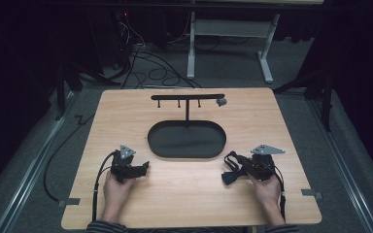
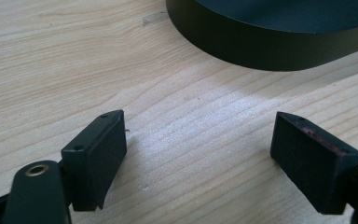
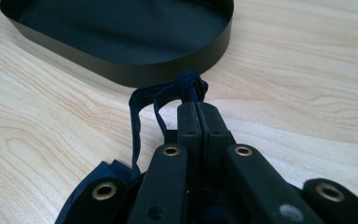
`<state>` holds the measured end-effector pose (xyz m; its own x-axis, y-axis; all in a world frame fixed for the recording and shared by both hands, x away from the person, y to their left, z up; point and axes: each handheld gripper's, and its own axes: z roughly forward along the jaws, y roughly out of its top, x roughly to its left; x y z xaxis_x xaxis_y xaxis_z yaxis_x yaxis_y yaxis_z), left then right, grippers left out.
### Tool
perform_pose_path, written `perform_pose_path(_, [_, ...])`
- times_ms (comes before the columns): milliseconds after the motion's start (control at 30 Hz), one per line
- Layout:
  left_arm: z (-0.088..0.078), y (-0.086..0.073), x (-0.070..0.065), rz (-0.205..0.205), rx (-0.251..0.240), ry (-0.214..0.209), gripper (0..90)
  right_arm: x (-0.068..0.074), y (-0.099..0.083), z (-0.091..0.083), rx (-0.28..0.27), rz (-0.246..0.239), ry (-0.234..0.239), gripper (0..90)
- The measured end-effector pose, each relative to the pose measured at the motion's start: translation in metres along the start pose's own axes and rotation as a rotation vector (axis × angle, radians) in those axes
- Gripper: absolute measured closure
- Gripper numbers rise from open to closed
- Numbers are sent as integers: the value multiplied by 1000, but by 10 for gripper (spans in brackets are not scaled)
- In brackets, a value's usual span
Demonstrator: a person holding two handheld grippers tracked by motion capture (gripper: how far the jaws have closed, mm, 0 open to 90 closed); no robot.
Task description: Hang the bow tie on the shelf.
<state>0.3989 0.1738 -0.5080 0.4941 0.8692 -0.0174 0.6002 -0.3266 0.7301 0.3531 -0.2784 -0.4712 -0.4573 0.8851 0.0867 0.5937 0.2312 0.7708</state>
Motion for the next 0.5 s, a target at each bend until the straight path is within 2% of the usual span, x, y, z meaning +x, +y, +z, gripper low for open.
perform_pose_path(500, [0,0,0,0,0,0,187,9,14,-17,-74,-40,2,900])
